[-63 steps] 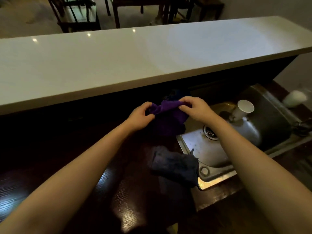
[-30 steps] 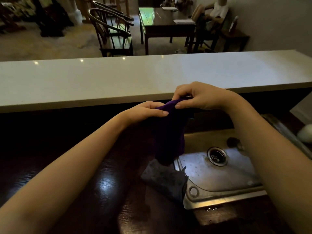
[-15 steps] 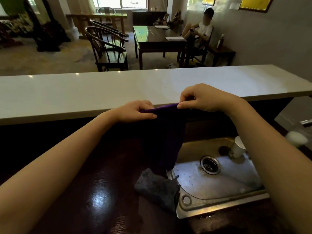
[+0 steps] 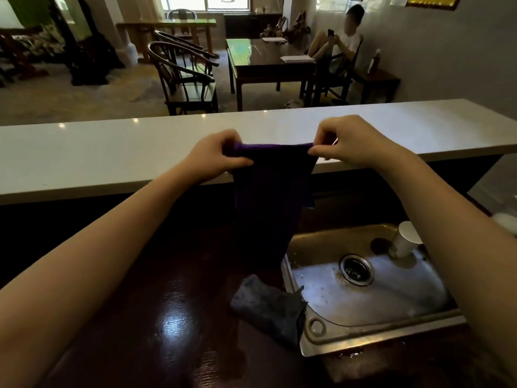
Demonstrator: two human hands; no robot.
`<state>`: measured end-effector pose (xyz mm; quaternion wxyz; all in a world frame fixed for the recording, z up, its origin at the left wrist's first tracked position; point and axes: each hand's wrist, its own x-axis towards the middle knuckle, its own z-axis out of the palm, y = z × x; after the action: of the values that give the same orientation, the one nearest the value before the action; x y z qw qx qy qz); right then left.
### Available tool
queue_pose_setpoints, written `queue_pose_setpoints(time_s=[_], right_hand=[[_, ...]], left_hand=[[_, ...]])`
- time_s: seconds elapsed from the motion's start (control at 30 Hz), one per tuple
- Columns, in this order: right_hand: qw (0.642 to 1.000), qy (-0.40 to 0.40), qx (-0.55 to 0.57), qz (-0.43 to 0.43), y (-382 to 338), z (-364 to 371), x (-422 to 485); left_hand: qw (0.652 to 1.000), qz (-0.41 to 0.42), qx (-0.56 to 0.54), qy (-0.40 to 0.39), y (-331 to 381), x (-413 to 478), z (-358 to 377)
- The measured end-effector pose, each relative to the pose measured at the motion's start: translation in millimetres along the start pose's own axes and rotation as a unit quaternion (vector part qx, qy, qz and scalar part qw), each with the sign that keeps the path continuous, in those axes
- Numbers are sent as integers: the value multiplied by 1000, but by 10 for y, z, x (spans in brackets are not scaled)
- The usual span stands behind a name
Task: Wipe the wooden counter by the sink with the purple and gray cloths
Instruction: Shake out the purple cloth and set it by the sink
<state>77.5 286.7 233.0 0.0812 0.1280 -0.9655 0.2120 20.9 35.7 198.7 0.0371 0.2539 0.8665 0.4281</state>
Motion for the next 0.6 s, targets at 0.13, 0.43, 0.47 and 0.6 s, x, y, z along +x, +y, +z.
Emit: queue_pose_setpoints(time_s=[0.13, 0.43, 0.47, 0.6], right_hand=[[998, 40, 43, 35, 39, 115, 77], [990, -72, 109, 58, 62, 481, -491], [984, -103, 127, 74, 116, 624, -556], [958, -176, 166, 157, 390, 1239, -600]], left_hand=[[1000, -1, 15, 18, 15, 114, -68], [995, 7, 88, -54, -325, -505, 251], [994, -4, 81, -66, -467, -599, 371], [989, -92, 79, -83, -934, -709, 851]])
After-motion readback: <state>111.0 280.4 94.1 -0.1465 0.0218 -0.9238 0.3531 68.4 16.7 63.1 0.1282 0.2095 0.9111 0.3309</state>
